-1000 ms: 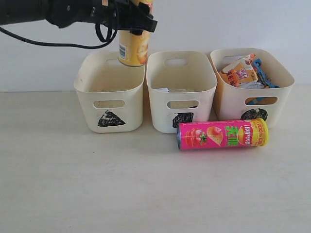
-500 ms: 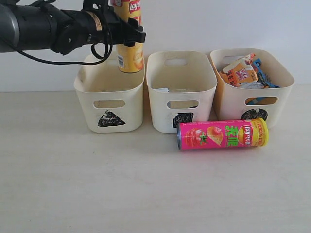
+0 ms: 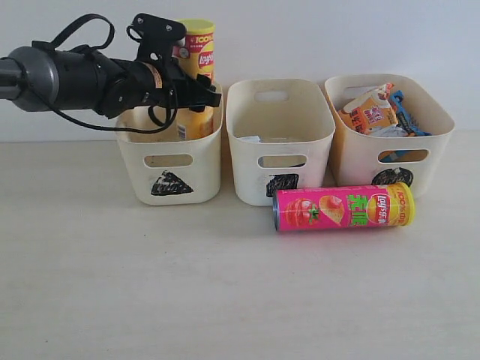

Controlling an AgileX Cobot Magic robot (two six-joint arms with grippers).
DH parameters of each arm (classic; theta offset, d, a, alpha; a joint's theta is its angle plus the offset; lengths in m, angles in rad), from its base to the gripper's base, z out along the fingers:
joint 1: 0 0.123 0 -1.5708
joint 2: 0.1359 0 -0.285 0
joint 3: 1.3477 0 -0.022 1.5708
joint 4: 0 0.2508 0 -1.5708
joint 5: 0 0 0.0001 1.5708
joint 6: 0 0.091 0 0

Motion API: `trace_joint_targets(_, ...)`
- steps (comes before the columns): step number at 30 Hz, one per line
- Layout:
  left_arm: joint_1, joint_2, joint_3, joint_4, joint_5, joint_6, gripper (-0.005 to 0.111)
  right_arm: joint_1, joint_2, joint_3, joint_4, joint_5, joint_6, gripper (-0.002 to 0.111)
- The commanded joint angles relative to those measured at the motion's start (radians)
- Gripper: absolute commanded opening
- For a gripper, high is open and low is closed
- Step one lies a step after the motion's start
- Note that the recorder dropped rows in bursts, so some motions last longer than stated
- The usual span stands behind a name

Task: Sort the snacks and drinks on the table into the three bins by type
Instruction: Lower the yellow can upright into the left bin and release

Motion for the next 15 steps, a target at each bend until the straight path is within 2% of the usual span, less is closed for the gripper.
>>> trace_joint_targets(1,0.002,0.001,-0.006,-0.010,0.022,-0.013,0.017,0.003,-0.007,0.005,-0.003,-0.004,-0.019,0.000)
trace_joint_targets(6,0.002,0.001,-0.006,-0.037,0.064,-0.014,0.059,0.003,-0.007,0.005,-0.020,-0.009,-0.060,0.000)
trace_joint_targets(9,0.002,0.001,-0.006,-0.079,0.088,-0.014,0.077,0.003,-0.007,0.005,-0.020,-0.014,-0.073,0.000)
trace_joint_targets(12,0.002,-0.003,-0.006,-0.083,0.111,-0.014,0.087,0.003,-0.007,0.005,-0.020,-0.015,-0.083,0.000)
trace_joint_targets(15,0.002,-0.017,-0.006,-0.083,0.132,-0.014,0.090,0.003,-0.007,0.005,-0.020,-0.015,-0.092,0.000)
